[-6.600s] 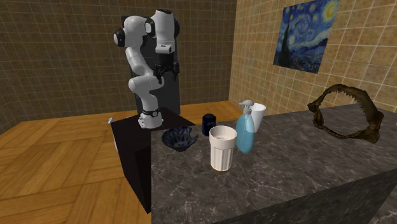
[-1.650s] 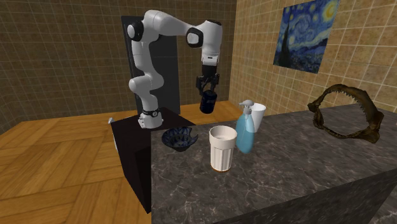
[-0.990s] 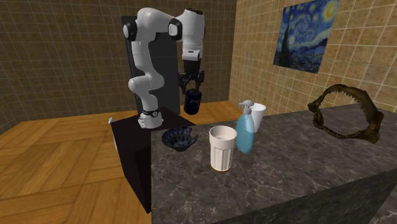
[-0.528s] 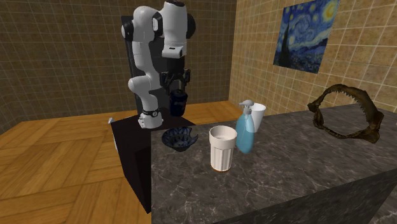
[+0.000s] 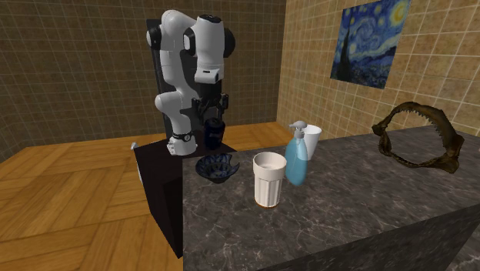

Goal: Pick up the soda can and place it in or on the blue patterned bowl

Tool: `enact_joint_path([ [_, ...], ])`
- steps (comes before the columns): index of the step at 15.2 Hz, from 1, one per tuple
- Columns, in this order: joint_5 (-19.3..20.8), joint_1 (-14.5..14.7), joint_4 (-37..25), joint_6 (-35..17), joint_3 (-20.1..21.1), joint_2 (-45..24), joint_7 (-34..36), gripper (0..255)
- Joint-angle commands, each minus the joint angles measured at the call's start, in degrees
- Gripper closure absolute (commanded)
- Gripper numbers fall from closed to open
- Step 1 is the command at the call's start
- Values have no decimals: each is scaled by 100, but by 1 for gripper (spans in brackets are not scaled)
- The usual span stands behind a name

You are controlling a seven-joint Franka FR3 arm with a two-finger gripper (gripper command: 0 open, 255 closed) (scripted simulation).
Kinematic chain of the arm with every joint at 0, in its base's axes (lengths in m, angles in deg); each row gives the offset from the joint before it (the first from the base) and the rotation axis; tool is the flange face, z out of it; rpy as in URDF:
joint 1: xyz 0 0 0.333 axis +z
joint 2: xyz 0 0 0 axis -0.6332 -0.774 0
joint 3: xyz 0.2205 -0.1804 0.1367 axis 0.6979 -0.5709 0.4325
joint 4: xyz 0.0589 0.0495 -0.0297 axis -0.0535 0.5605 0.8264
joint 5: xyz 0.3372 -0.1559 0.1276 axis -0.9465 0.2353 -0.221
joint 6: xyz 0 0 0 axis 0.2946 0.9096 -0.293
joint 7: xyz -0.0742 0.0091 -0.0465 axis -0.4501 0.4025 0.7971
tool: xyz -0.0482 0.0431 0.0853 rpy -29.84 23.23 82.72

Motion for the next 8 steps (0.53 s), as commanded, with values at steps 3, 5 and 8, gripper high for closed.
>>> enact_joint_path([
  [3,-2,1,286,-329,0,-36,8,255],
  [5,-3,0,416,-482,-2,-59,8,255],
  [8,-5,-1,600,-711,-5,-104,8,255],
])
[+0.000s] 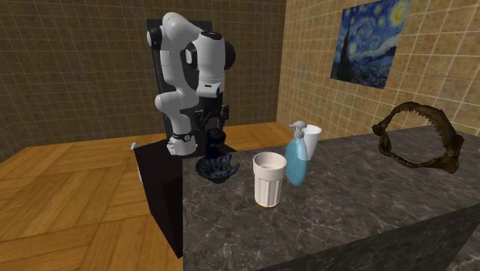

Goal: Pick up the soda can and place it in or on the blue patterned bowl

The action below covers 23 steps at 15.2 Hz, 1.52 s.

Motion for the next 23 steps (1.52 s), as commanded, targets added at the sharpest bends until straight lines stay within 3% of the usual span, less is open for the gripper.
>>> enact_joint_path([
  [1,0,-8,97,-159,-11,-54,-16,255],
  [5,-5,-10,323,-468,-15,-137,-18,255],
  [13,-5,-10,323,-468,-15,-137,-18,255],
  [14,-5,-10,324,-468,-15,-137,-18,0],
  [19,-5,-10,325,-468,-16,-137,-18,0],
  [23,-7,-3,-344,262,-6,-75,-17,0],
])
